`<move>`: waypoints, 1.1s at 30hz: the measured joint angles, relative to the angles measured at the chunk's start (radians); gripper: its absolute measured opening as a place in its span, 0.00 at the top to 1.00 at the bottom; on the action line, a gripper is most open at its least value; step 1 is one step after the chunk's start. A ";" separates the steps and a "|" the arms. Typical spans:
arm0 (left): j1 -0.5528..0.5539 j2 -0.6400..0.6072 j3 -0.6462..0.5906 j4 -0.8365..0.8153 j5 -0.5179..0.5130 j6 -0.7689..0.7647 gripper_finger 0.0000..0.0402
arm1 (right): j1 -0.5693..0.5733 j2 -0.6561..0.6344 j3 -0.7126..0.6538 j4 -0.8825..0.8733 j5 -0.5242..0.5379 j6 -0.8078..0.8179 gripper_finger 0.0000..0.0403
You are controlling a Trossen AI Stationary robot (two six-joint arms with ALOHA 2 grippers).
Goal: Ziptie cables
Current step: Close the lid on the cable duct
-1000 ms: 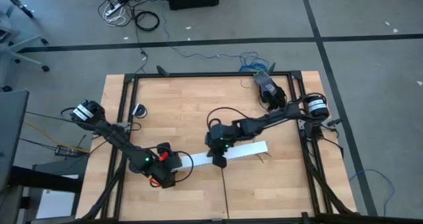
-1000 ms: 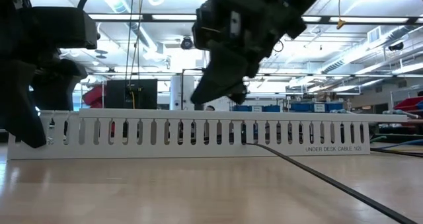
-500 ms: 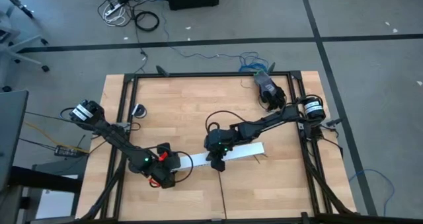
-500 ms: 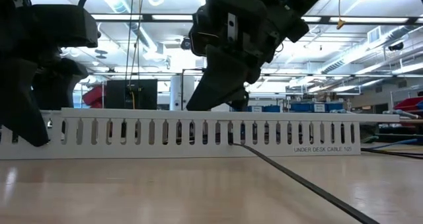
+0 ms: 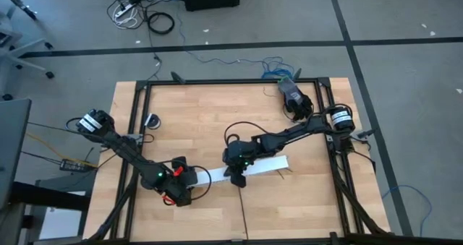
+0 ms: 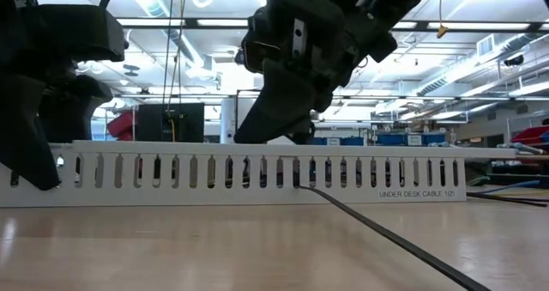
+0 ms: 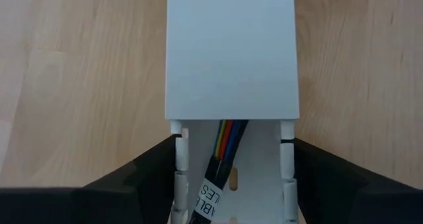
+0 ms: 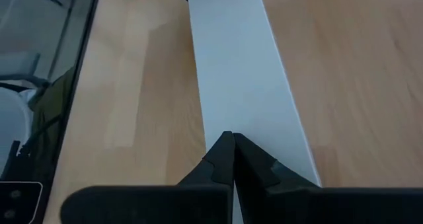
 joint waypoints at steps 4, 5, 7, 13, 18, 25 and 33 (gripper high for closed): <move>0.000 0.000 0.000 0.001 0.000 0.002 0.39 | -0.013 0.026 0.000 0.044 -0.046 -0.002 1.00; 0.000 0.000 0.000 0.002 0.000 0.002 0.40 | -0.017 0.036 0.000 0.065 -0.058 -0.002 1.00; 0.000 0.000 0.000 0.003 -0.001 0.002 0.41 | -0.023 0.051 0.001 0.101 -0.079 -0.002 1.00; 0.000 0.000 0.000 0.006 -0.005 0.006 0.44 | -0.032 0.075 0.001 0.151 -0.108 -0.001 1.00; 0.001 0.000 -0.001 0.011 -0.006 0.020 0.40 | -0.033 0.076 0.001 0.157 -0.102 -0.002 1.00; 0.002 -0.015 -0.001 -0.011 0.060 0.031 0.29 | -0.033 0.076 0.002 0.150 -0.101 -0.001 1.00; -0.026 -0.017 0.000 -0.109 0.060 -0.034 0.25 | -0.033 0.076 0.002 0.150 -0.100 0.014 1.00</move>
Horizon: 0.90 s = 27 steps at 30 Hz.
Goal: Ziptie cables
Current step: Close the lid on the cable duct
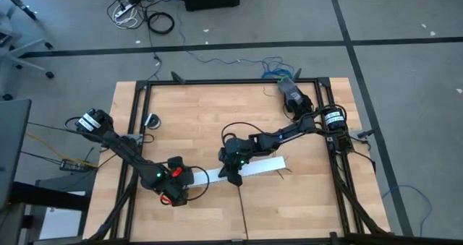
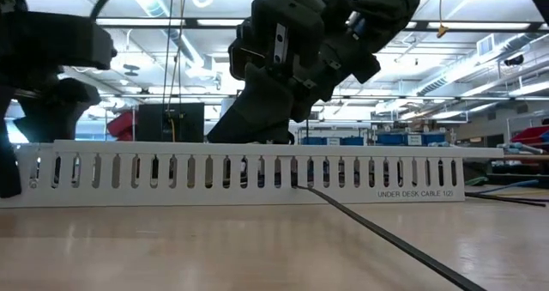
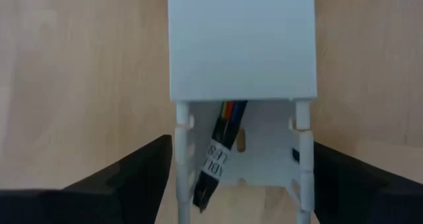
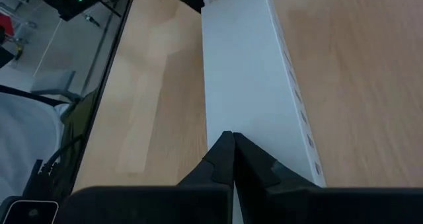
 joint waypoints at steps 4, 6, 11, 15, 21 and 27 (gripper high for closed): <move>-0.027 0.000 0.000 0.001 -0.015 -0.022 0.25 | 0.000 0.000 0.000 0.001 -0.001 0.001 1.00; -0.031 0.002 0.000 -0.001 -0.017 -0.033 0.25 | 0.000 -0.005 -0.002 0.009 -0.002 0.001 1.00; -0.032 0.002 0.000 -0.001 -0.042 -0.046 0.27 | -0.003 -0.041 -0.006 0.029 -0.017 -0.012 1.00; -0.032 0.002 0.000 -0.001 -0.052 -0.046 0.27 | -0.002 -0.089 -0.008 0.032 -0.011 -0.024 1.00; -0.032 0.002 0.000 -0.002 -0.052 -0.046 0.27 | 0.007 -0.140 -0.005 -0.113 0.060 -0.032 1.00; -0.032 0.003 0.000 -0.002 -0.052 -0.045 0.27 | 0.021 -0.144 -0.008 -0.218 0.123 -0.010 1.00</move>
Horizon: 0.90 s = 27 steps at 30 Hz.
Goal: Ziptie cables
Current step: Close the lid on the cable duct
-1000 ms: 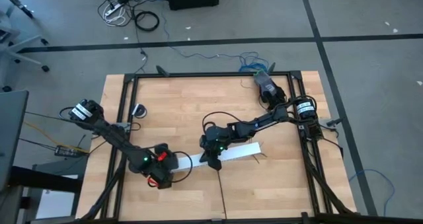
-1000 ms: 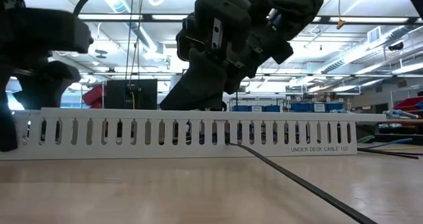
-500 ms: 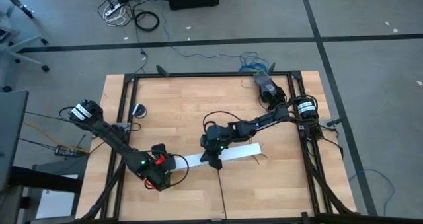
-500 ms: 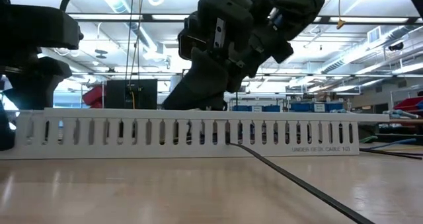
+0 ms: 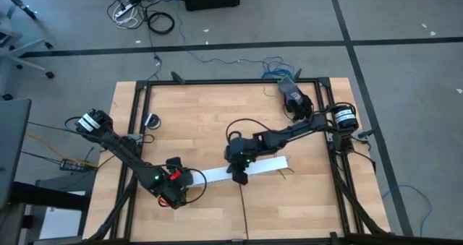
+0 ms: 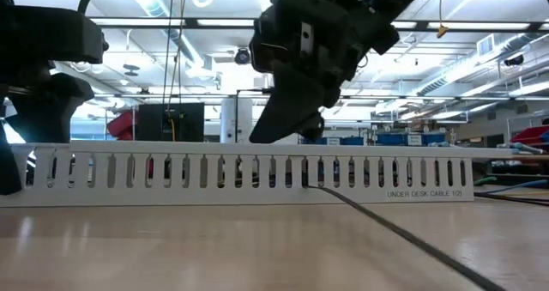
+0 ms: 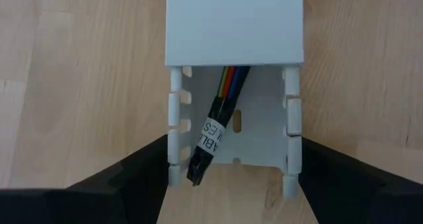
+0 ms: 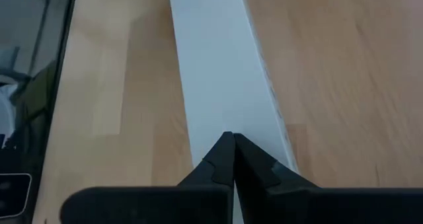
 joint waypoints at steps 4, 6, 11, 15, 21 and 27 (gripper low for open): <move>0.000 0.000 0.000 0.002 0.000 0.003 0.27 | 0.001 0.000 -0.009 -0.004 0.010 0.012 1.00; 0.000 0.000 0.000 0.003 0.000 0.007 0.27 | 0.001 -0.001 -0.008 -0.012 0.025 0.012 1.00; 0.000 0.000 0.000 0.016 -0.015 0.020 0.27 | 0.001 0.016 -0.008 0.012 0.030 0.012 1.00; 0.002 0.001 0.000 0.031 -0.024 0.024 0.27 | -0.007 0.075 -0.005 0.115 -0.023 0.016 1.00; 0.002 0.005 0.000 0.037 -0.016 0.024 0.33 | -0.019 0.109 -0.005 0.184 -0.068 0.018 1.00; 0.002 0.012 0.001 0.036 -0.016 0.017 0.41 | -0.030 0.110 -0.005 0.180 -0.082 0.014 1.00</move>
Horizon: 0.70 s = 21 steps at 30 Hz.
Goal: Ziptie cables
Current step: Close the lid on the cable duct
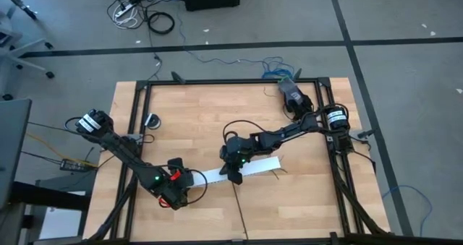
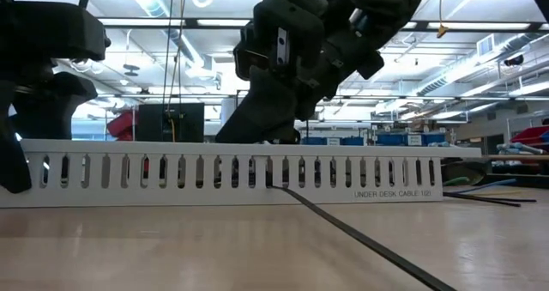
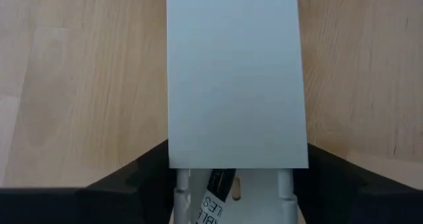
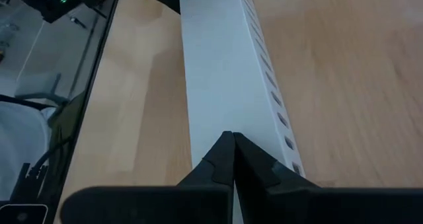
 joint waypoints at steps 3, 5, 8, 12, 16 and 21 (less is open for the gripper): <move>0.000 0.000 0.000 -0.003 0.001 0.000 0.41 | -0.001 0.000 0.000 -0.001 -0.002 0.000 1.00; 0.000 0.000 0.000 -0.003 0.001 0.000 0.41 | -0.003 0.001 0.000 0.000 -0.004 -0.001 1.00; 0.000 0.000 0.000 -0.004 0.002 0.001 0.42 | -0.004 0.001 -0.002 0.011 -0.007 -0.001 1.00; 0.000 0.000 0.000 -0.006 0.000 0.006 0.42 | -0.015 0.003 -0.005 0.063 -0.039 -0.003 1.00; 0.002 0.000 0.000 0.000 0.000 0.013 0.42 | -0.021 0.004 -0.005 0.074 -0.048 -0.008 1.00; 0.002 0.001 -0.001 0.005 -0.002 0.020 0.41 | -0.022 0.004 -0.003 0.061 -0.043 -0.019 1.00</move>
